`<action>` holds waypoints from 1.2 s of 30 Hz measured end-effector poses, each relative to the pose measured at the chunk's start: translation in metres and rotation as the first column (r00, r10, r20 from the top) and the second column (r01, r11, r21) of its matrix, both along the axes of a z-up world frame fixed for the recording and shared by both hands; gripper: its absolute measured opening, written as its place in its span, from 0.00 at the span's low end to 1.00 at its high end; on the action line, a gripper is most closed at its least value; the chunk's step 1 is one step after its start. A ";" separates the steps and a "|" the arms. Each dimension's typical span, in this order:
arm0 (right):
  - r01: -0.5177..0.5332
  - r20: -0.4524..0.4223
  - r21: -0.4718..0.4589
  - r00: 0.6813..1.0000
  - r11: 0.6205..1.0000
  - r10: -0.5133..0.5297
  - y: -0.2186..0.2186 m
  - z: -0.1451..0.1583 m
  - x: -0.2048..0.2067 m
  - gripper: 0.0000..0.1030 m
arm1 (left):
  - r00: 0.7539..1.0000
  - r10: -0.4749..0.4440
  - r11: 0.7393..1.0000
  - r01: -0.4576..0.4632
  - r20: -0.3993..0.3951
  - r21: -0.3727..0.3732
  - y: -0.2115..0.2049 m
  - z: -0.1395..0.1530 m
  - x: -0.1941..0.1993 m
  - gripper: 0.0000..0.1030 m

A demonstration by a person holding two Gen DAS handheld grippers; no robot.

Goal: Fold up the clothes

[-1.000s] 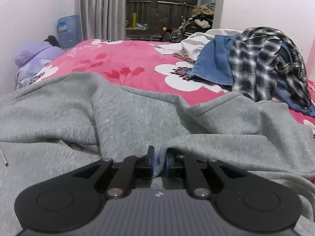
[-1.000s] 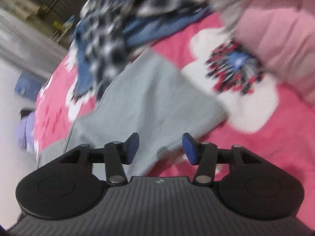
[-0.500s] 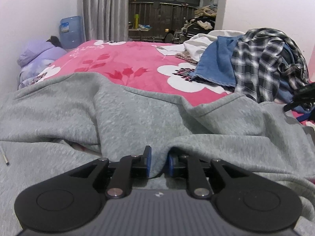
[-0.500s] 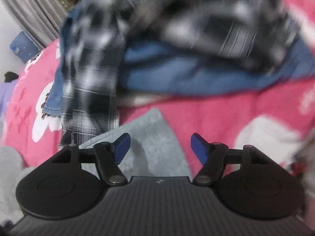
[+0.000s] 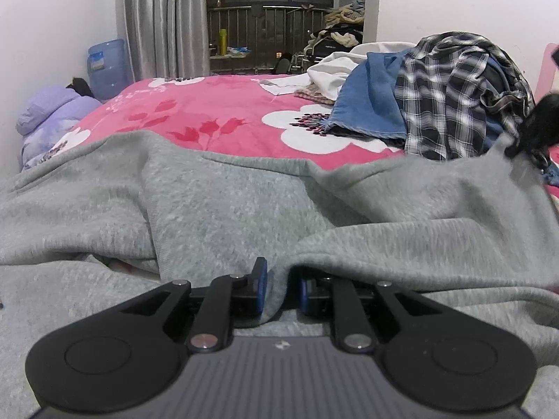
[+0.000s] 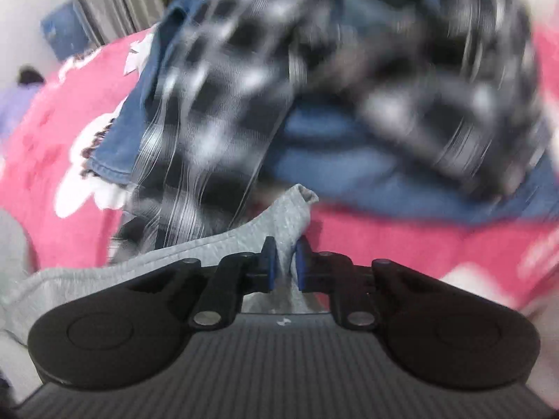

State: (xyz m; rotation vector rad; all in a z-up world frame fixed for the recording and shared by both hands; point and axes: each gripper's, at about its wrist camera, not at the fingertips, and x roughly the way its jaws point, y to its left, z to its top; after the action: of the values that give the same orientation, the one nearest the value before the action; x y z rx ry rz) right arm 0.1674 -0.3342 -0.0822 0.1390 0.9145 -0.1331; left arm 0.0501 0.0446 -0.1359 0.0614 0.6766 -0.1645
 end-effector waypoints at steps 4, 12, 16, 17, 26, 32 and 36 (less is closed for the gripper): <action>0.038 0.106 -0.234 0.994 0.971 -0.013 -0.009 0.049 -0.005 0.09 | 0.999 -0.041 0.999 0.042 0.022 -0.016 -0.009 0.007 -0.006 0.22; 0.168 0.125 -0.379 0.984 0.910 -0.130 -0.066 0.074 0.009 0.09 | 0.991 -0.128 0.992 0.127 0.034 0.027 -0.034 0.007 -0.014 0.25; 0.187 0.054 -0.385 0.982 0.904 -0.180 -0.076 0.039 0.037 0.10 | 0.995 -0.095 0.995 0.095 -0.003 -0.013 -0.027 0.004 -0.005 0.28; 0.193 0.043 -0.388 0.981 0.901 -0.191 -0.078 0.030 0.045 0.10 | 0.996 -0.088 0.996 0.088 -0.011 -0.021 -0.026 0.004 -0.004 0.29; 0.469 0.199 -0.408 0.883 0.783 -0.425 -0.124 0.038 0.039 0.28 | 0.997 -0.062 0.995 0.058 -0.053 -0.077 -0.017 0.000 0.010 0.36; 0.372 0.186 -0.068 0.916 0.926 -0.355 -0.100 0.076 -0.021 0.39 | 0.996 -0.051 0.993 0.044 -0.071 -0.106 -0.014 -0.002 0.015 0.39; 0.373 -0.025 0.178 0.927 0.911 -0.375 -0.083 0.045 -0.056 0.45 | 0.997 -0.047 0.995 0.041 -0.065 -0.094 -0.016 -0.001 0.013 0.39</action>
State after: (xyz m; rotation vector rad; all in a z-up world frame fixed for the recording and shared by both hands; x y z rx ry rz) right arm 0.1110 -0.4175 -0.0373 0.4846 0.8811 -0.4064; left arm 0.0632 0.0284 -0.1369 -0.0186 0.7342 -0.2410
